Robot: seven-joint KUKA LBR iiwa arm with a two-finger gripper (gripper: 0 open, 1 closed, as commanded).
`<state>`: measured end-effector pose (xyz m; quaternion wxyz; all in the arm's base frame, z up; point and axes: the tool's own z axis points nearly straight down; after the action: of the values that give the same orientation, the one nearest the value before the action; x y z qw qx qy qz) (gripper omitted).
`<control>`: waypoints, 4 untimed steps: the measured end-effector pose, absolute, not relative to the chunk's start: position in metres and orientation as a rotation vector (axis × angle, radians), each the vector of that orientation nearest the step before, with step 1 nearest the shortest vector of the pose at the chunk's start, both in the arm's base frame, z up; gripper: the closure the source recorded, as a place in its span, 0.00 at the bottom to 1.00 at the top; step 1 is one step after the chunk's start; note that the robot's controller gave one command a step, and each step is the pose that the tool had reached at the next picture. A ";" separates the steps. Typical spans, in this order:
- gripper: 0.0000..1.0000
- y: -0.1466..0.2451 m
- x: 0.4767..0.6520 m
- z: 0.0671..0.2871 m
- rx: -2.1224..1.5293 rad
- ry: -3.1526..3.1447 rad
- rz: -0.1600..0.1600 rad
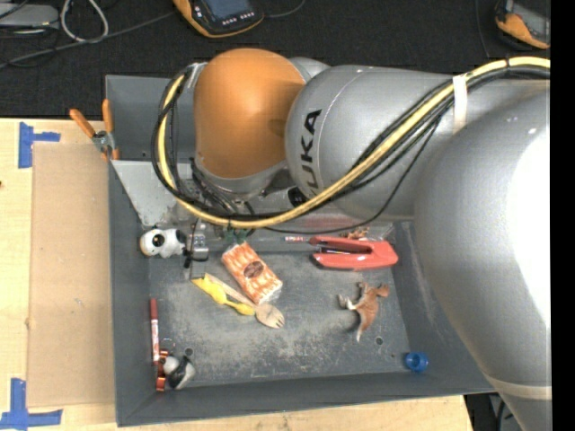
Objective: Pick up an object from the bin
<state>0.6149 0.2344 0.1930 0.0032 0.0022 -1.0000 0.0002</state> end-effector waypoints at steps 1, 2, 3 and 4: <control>0.00 0.233 0.616 0.198 -0.001 -3.141 -0.001; 0.00 0.207 0.592 0.119 -0.050 -3.140 -0.002; 0.00 0.196 0.582 0.101 -0.106 -3.135 -0.001; 0.00 0.186 0.586 0.103 -0.140 -3.133 -0.001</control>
Offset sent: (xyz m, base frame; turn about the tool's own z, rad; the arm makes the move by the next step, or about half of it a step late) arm -0.0377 -0.0452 -0.1230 0.0574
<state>0.5857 0.1864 0.1027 0.0026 -0.0447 -0.9990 -0.0002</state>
